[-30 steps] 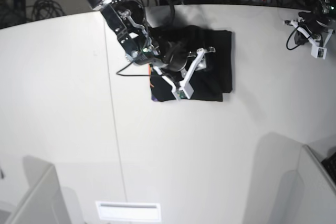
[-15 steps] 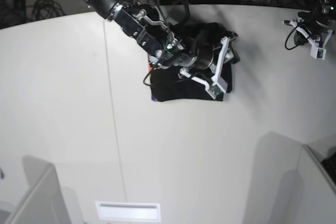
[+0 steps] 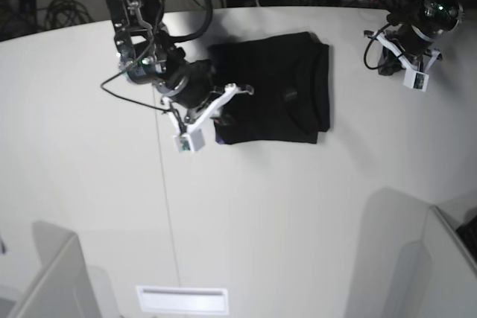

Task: Fold the T-shirt properly
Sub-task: 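Release the right gripper and grasp the stack edge with the left gripper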

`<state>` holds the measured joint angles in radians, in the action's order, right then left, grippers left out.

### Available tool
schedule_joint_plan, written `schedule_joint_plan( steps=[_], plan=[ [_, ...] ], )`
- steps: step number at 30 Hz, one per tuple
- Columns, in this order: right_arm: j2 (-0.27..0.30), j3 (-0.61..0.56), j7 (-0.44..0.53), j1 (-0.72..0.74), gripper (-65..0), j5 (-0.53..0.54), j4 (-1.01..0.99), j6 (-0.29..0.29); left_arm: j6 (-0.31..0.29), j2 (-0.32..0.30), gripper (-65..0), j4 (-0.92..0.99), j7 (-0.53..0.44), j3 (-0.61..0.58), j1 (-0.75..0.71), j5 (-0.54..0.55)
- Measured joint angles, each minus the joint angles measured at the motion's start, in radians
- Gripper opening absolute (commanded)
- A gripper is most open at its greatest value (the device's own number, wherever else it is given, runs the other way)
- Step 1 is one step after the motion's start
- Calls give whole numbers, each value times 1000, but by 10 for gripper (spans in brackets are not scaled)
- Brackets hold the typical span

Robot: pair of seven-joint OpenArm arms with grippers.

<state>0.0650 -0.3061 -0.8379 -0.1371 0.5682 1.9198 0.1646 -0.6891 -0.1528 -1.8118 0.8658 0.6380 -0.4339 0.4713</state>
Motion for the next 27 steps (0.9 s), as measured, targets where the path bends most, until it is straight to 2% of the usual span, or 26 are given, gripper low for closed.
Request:
schedule_joint_plan(
  steps=[1,4,5,6,8,11,13,16,19,23,27],
  plan=[
    [0,26,1,-10,-650,0,0,0,-1,3,-578,0,-1,0,4,3],
    [0,80,0,-37,-650,1,5,0,1,-2,-281,-2,0,-42,3,0],
    [0,97,2,-49,-650,0,13,0,-1,0,-202,-1,1,-56,4,3],
    [0,115,2,-63,-650,0,24,0,-1,7,-137,-1,-1,-64,5,8],
    [1,133,3,-86,-650,0,36,0,0,25,-64,-1,-1,-63,14,2],
    [11,142,2,-105,-650,1,36,-6,-1,91,-48,-1,4,-63,26,1],
    [35,137,0,-109,-650,9,36,-69,0,118,-48,1,18,-66,45,3],
    [51,147,5,-127,-650,-8,36,-119,0,123,-48,1,122,-84,98,4],
    [35,179,2,-145,-650,7,37,-129,0,135,-48,23,146,-79,153,1],
    [48,215,-2,-163,-650,-1,36,-128,0,151,-48,101,160,-84,193,-4],
    [50,214,5,-177,-650,2,37,-129,-1,135,-48,158,135,-149,223,8]
  ],
)
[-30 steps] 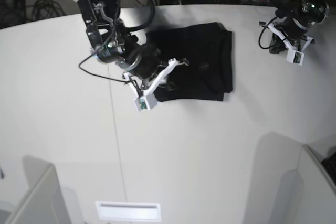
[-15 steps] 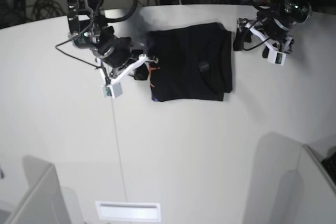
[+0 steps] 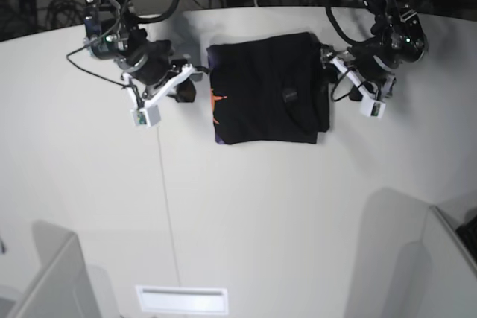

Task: Fold the T-shirt properly
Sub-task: 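Release the right gripper and grasp the stack edge with the left gripper, then rotate the folded stack with the left gripper and set it square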

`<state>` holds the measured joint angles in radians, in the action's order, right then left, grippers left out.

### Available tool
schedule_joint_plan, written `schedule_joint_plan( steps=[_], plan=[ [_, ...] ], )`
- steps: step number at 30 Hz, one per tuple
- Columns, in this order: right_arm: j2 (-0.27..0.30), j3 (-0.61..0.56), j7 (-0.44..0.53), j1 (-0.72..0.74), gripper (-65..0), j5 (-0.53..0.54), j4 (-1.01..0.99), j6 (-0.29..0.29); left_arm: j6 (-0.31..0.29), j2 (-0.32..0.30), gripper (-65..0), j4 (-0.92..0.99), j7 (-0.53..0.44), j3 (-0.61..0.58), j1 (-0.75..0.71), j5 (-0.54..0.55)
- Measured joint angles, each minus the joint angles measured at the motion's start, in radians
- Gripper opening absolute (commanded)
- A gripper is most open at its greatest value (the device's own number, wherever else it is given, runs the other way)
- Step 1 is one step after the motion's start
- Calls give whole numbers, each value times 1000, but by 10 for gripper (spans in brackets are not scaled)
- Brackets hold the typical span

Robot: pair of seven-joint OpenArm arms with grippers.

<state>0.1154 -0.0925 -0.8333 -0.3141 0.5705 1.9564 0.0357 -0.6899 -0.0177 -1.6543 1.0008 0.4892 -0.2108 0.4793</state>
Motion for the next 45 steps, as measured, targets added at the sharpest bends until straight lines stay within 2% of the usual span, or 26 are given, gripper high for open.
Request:
schedule_joint_plan(
  steps=[10,11,13,19,20,24,27,29,35,37,45],
  plan=[
    [6,1,-1,-3,-650,-3,0,0,-13,6,-53,77,-40,-69,39,30],
    [6,1,-1,-2,-650,-3,0,0,-10,6,-69,77,-40,-70,38,31],
    [6,1,-1,-3,-650,-3,0,0,2,6,-163,77,-40,-71,39,30],
    [0,70,1,-6,-650,-3,0,0,8,8,-611,84,-23,-72,23,31],
    [0,84,3,-13,-650,-3,0,0,8,8,-650,84,-24,-71,22,32],
    [-1,120,-3,-27,-650,-2,0,0,8,7,-650,84,-17,-71,24,31],
    [-1,152,-2,-38,-650,1,0,-1,58,-11,-650,84,-13,-88,25,46],
    [-1,182,0,-44,-650,-1,0,-1,88,-58,-650,84,-18,-155,28,47],
    [-8,304,2,-67,-650,1,1,-2,103,-192,-650,75,-19,-362,73,29],
    [-29,352,5,-84,-650,0,1,-2,103,-238,-650,76,-13,-436,101,25],
    [-35,398,-4,-109,-650,2,1,-3,103,-343,-650,87,6,-629,214,14]
  ],
)
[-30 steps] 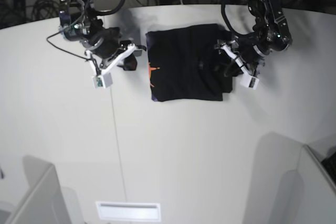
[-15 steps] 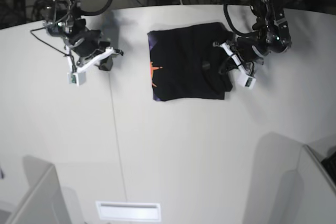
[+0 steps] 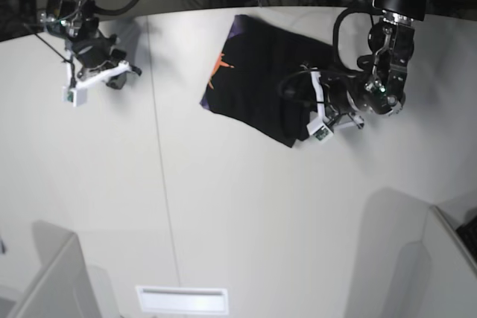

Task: Fold the T-shirt properly
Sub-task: 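Rotate the folded stack with the left gripper and set it square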

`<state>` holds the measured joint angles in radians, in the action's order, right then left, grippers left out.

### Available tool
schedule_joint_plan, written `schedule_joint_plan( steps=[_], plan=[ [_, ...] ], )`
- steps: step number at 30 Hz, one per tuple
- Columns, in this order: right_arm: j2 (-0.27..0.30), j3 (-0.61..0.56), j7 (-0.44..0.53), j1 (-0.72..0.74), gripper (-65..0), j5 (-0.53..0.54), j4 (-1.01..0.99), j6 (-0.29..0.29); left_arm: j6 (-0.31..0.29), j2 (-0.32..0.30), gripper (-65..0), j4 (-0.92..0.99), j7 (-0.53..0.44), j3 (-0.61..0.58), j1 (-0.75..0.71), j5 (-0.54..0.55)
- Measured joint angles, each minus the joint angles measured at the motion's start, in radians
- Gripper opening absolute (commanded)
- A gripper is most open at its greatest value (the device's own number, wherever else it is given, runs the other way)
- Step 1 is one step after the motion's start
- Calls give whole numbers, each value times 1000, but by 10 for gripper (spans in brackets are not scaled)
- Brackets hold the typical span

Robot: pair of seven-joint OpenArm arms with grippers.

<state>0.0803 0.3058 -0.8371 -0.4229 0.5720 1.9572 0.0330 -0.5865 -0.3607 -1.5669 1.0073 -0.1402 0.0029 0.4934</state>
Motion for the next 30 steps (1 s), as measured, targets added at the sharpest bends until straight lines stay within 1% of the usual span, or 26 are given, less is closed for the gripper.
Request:
schedule_joint_plan(
  steps=[5,13,14,17,18,21,22,27,30],
  plan=[
    [0,0,3,0,-650,-1,0,0,5,-28,-650,3,9,-134,81,-22],
    [-1,0,3,0,-650,-1,0,0,7,-26,-650,7,14,-376,220,-26],
    [-1,0,3,1,-650,-1,0,0,7,-28,-650,7,14,-412,244,-43],
    [-1,0,3,1,-650,-1,0,0,3,-24,-650,7,7,-505,298,-162],
    [-1,0,3,1,-650,-1,0,0,-7,-25,-650,7,7,-536,311,-197],
    [-2,0,3,1,-650,-1,0,0,-100,-24,-650,7,7,-599,350,-277],
    [-2,0,3,1,-650,-1,0,0,-108,-19,-650,7,6,-608,358,-297],
    [-55,39,-1,1,-650,-1,0,0,-107,34,-650,7,-1,-617,367,-450],
    [-58,57,0,1,-650,-5,0,0,-108,51,-650,7,-1,-619,362,-531]
  ],
)
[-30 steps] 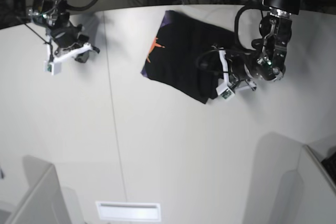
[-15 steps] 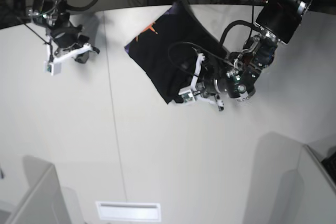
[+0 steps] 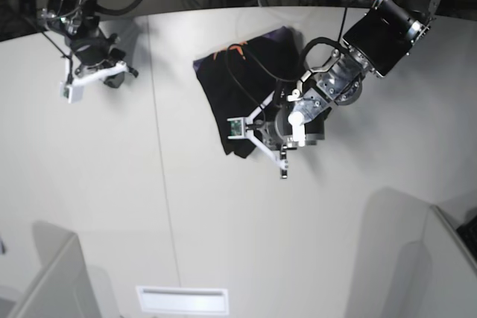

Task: Fold the T-shirt properly
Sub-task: 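Rotate the folded stack with the left gripper and set it square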

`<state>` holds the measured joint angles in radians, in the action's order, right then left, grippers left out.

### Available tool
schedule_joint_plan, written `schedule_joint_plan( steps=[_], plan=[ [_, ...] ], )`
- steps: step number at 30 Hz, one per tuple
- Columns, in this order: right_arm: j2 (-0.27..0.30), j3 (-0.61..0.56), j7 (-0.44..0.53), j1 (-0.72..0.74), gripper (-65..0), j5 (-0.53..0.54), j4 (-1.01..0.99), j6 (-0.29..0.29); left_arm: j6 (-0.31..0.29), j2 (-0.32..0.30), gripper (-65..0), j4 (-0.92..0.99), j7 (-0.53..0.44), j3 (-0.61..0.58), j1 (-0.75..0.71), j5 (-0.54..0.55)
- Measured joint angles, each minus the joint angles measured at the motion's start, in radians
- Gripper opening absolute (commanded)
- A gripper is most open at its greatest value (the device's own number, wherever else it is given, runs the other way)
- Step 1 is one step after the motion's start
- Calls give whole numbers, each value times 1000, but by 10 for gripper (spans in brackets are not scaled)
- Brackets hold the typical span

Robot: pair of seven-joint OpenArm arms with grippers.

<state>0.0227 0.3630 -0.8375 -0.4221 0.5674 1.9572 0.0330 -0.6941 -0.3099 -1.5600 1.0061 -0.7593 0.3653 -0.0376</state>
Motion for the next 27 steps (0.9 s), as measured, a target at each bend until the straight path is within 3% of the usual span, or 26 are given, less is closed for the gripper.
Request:
schedule_joint_plan(
  steps=[6,12,27],
  plan=[
    [-1,0,0,0,-650,0,0,0,-3,15,-650,10,-134,0,1,-84],
    [-23,1,-1,2,-650,0,0,1,-3,70,-650,94,-143,0,4,-90],
    [-21,2,3,11,-650,0,0,1,-3,89,-650,97,-150,-84,11,-82]
  ],
)
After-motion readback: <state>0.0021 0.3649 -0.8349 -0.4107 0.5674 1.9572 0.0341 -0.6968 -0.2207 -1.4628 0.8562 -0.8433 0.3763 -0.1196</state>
